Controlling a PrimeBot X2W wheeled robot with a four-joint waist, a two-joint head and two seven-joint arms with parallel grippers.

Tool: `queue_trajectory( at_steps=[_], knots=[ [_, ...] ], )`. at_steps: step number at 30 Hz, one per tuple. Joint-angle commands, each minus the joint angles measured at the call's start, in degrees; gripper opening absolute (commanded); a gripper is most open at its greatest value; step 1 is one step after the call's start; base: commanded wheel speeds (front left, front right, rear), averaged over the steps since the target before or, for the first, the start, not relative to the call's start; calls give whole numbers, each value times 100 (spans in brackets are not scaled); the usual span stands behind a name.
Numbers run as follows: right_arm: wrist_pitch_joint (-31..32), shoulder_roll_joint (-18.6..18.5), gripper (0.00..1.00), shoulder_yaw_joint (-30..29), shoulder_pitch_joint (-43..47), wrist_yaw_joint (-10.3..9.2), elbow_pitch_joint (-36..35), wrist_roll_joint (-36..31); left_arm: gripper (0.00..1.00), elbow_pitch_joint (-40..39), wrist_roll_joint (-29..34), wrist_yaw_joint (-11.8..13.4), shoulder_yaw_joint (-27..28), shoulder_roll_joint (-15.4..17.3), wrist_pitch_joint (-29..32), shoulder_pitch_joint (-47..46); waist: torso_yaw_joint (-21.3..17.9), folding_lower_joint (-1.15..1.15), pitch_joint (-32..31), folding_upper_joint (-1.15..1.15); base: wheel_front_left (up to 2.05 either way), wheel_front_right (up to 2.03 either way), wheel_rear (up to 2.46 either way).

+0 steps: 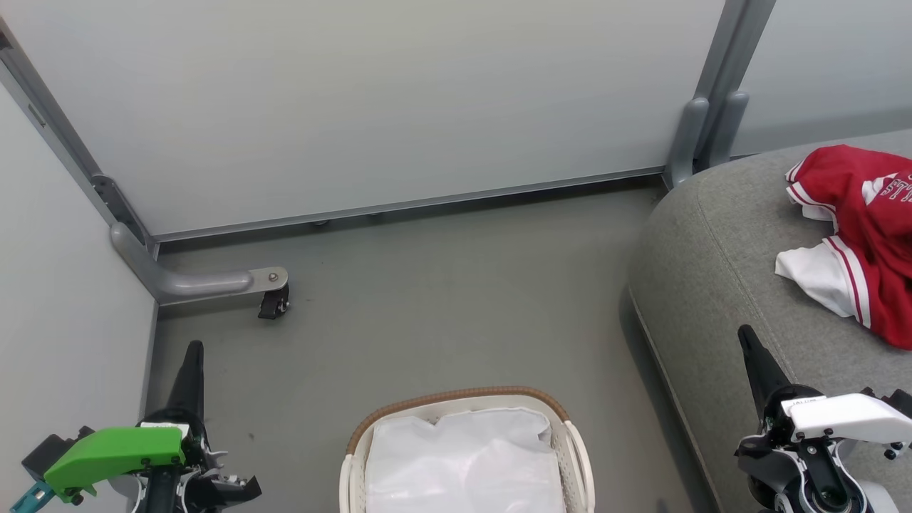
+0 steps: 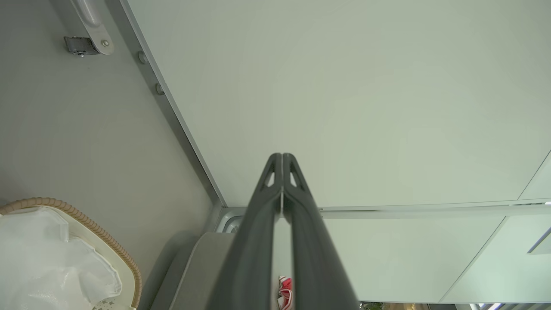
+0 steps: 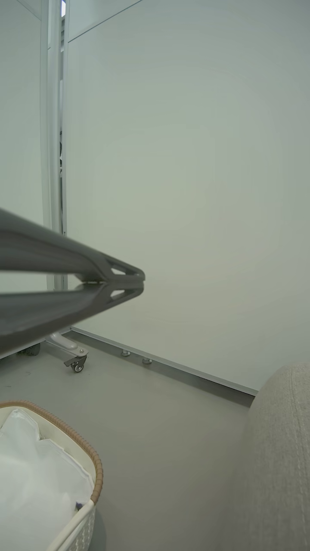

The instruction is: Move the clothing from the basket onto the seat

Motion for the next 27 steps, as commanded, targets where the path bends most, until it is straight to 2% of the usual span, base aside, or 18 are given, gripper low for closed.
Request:
queue_trajectory(
  at_steps=[1, 14, 27],
  knots=[
    [38, -34, 0, -25, -80, -3, -36, 133, 0, -44, -129, -18, 35, 0, 33, -97, -3, 0, -3, 0, 0, 0, 0],
    [163, -37, 0, -73, -80, -3, -73, 650, 0, -75, -575, -20, 100, -10, 166, -138, -27, 0, -33, 0, 0, 0, 0],
    [165, -37, 0, -70, -77, -3, -70, 643, 0, -71, -558, -20, 101, -12, 170, -125, -28, 0, -34, 0, 0, 0, 0]
  ],
)
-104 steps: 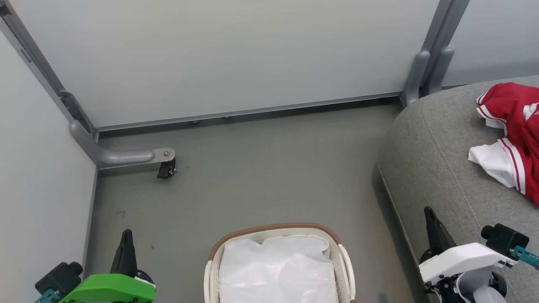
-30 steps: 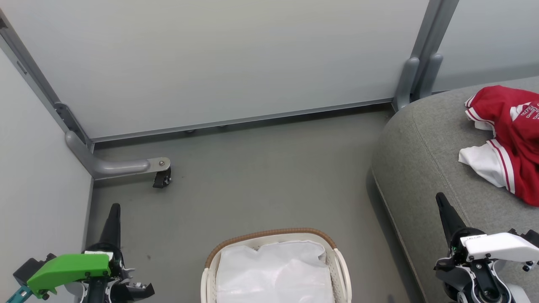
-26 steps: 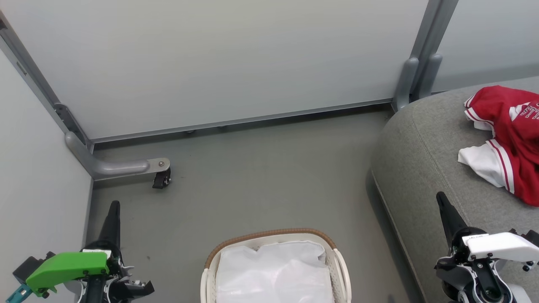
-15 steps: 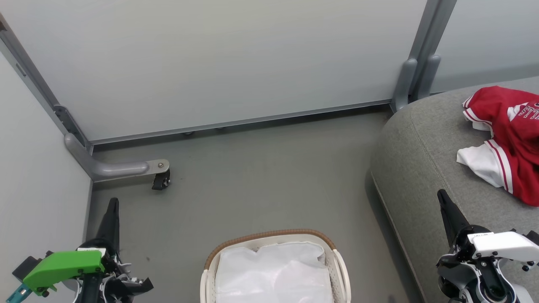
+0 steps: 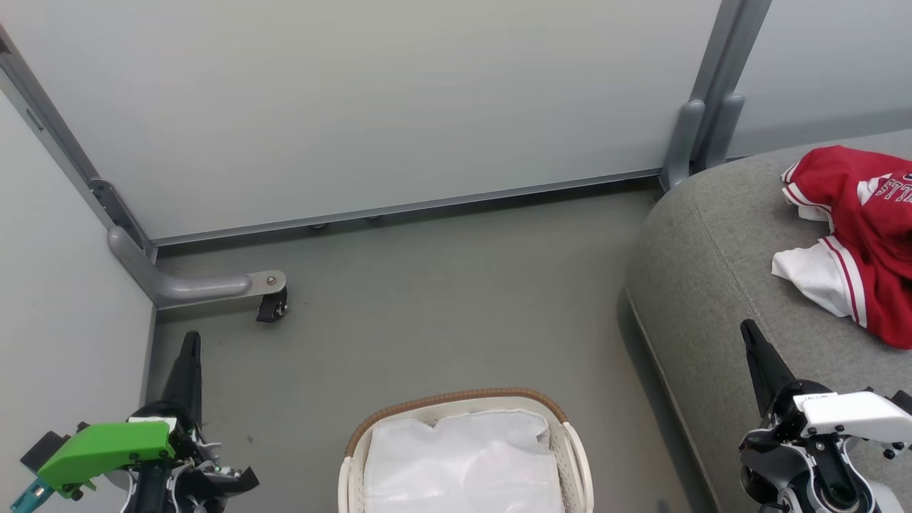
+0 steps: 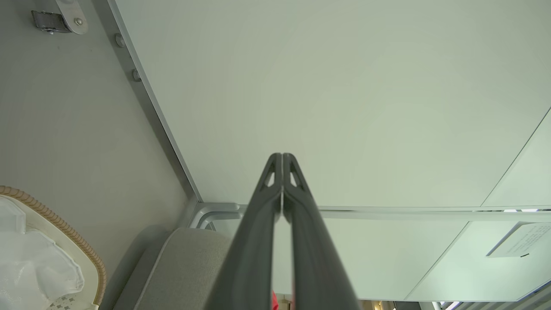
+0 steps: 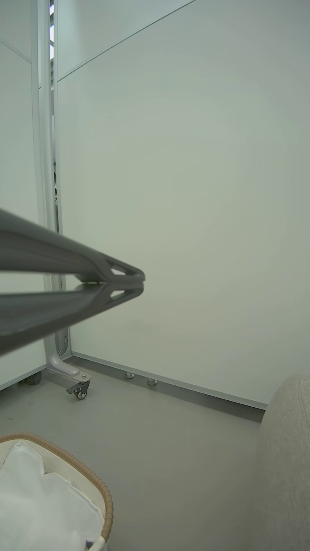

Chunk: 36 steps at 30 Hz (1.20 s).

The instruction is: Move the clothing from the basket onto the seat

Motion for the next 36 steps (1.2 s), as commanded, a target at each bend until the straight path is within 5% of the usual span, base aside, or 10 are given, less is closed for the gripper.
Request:
queue_trajectory(
  at_steps=[1, 36],
  knots=[
    [19, -34, 0, -11, -49, -2, -16, 17, 0, -3, -6, -20, 21, 2, 10, -51, 0, 0, 0, 0, 0, 0, 0],
    [18, -33, 0, -9, -49, -2, -17, 19, 0, -1, 6, -20, 28, -4, 21, -52, 0, 0, 0, 0, 0, 0, 0]
  ],
)
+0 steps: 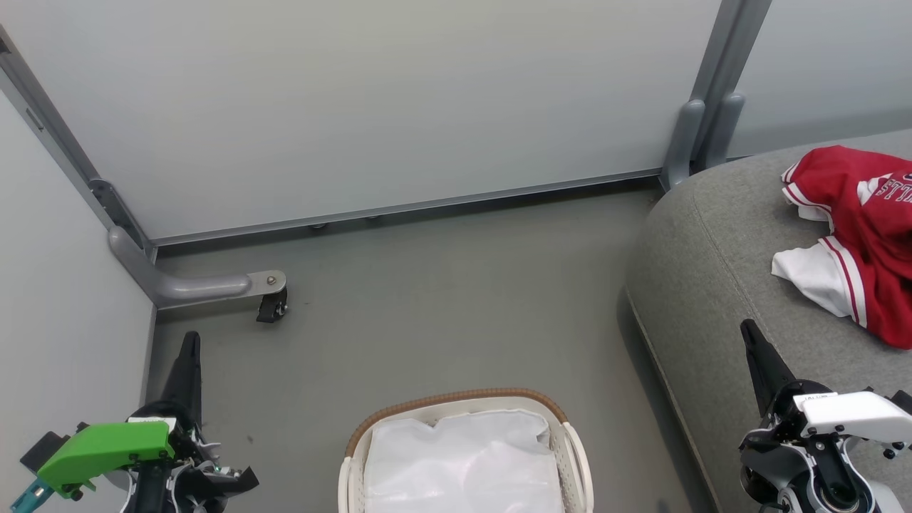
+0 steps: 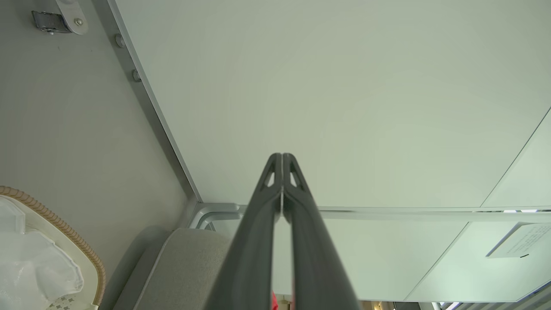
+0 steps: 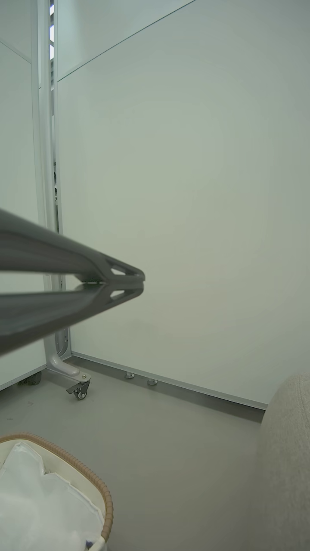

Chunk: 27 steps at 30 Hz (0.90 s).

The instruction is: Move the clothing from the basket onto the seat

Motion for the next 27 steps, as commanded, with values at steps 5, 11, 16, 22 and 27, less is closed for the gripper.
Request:
queue_trajectory(
  at_steps=[5, 11, 16, 22, 27],
  knots=[
    [18, -32, 0, -9, -48, -2, -17, 19, 0, 1, 8, -20, 19, 0, 22, -52, 0, 0, 0, 0, 0, 0, 0],
    [17, -32, 0, -9, -48, -2, -17, 19, 0, -1, 9, -20, 20, -1, 22, -52, 0, 0, 0, 0, 0, 0, 0],
    [17, -32, 0, -8, -48, -2, -16, 19, 0, -1, 10, -21, 20, -1, 23, -52, 0, 0, 0, 0, 0, 0, 0],
    [17, -32, 0, -8, -48, -2, -16, 19, 0, 0, 12, -21, 21, -3, 25, -52, 0, 0, 0, 0, 0, 0, 0],
    [17, -32, 0, -8, -48, -2, -16, 19, 0, 1, 13, -21, 21, -2, 25, -53, 0, 0, 0, 0, 0, 0, 0]
  ],
)
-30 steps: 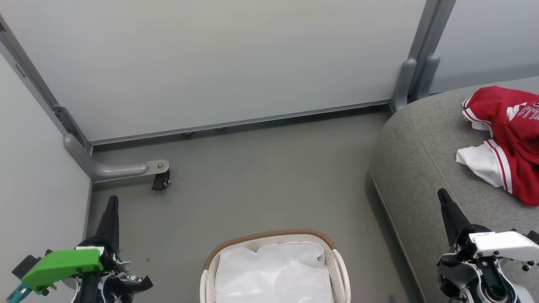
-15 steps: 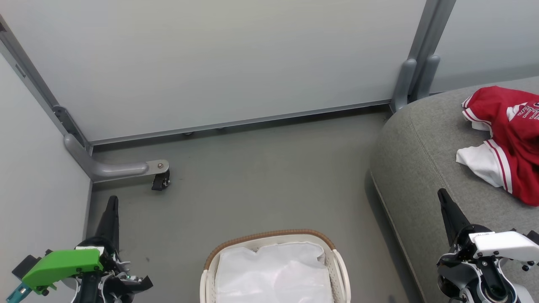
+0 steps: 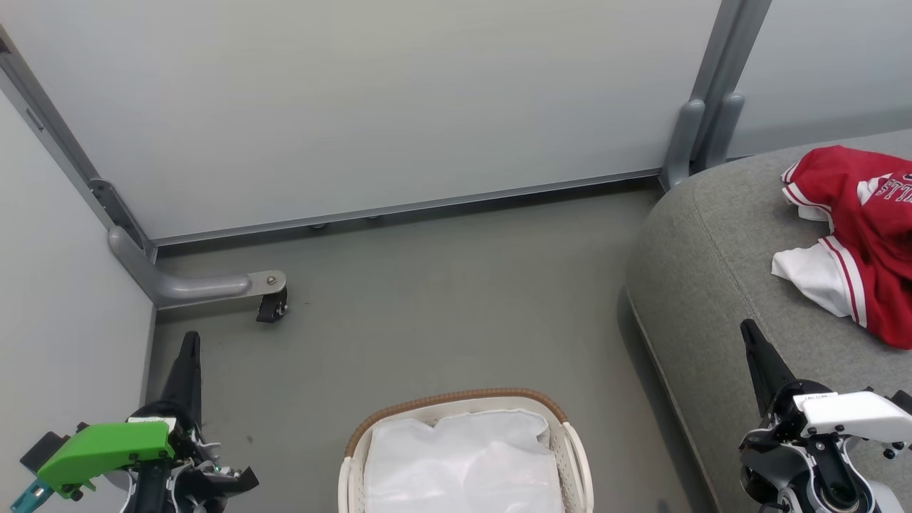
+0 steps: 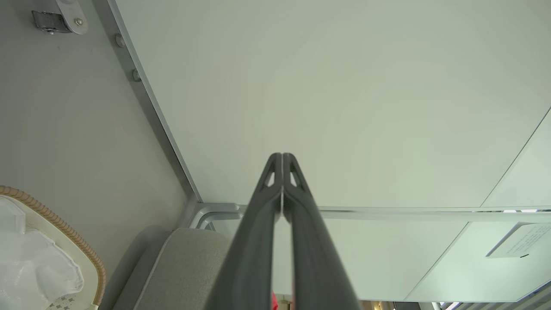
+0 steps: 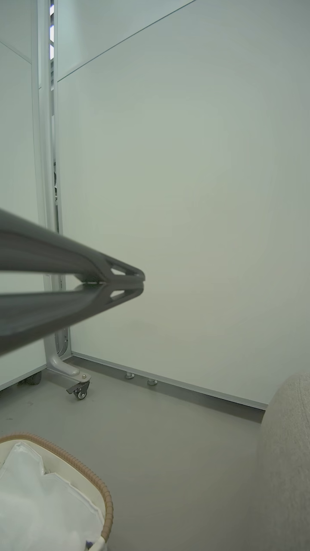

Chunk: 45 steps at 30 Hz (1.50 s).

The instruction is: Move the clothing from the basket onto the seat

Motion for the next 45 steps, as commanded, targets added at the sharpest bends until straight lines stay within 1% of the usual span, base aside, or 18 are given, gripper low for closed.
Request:
queue_trajectory(
  at_steps=[1, 45],
  knots=[
    [17, -32, 0, -8, -47, -2, -15, 19, 0, 2, 13, -21, 16, 1, 23, -53, 0, 0, 0, 0, 0, 0, 0],
    [16, -32, 0, -7, -47, -2, -15, 20, 0, 3, 19, -21, 19, -1, 24, -53, 0, 0, 0, 0, 0, 0, 0]
  ],
)
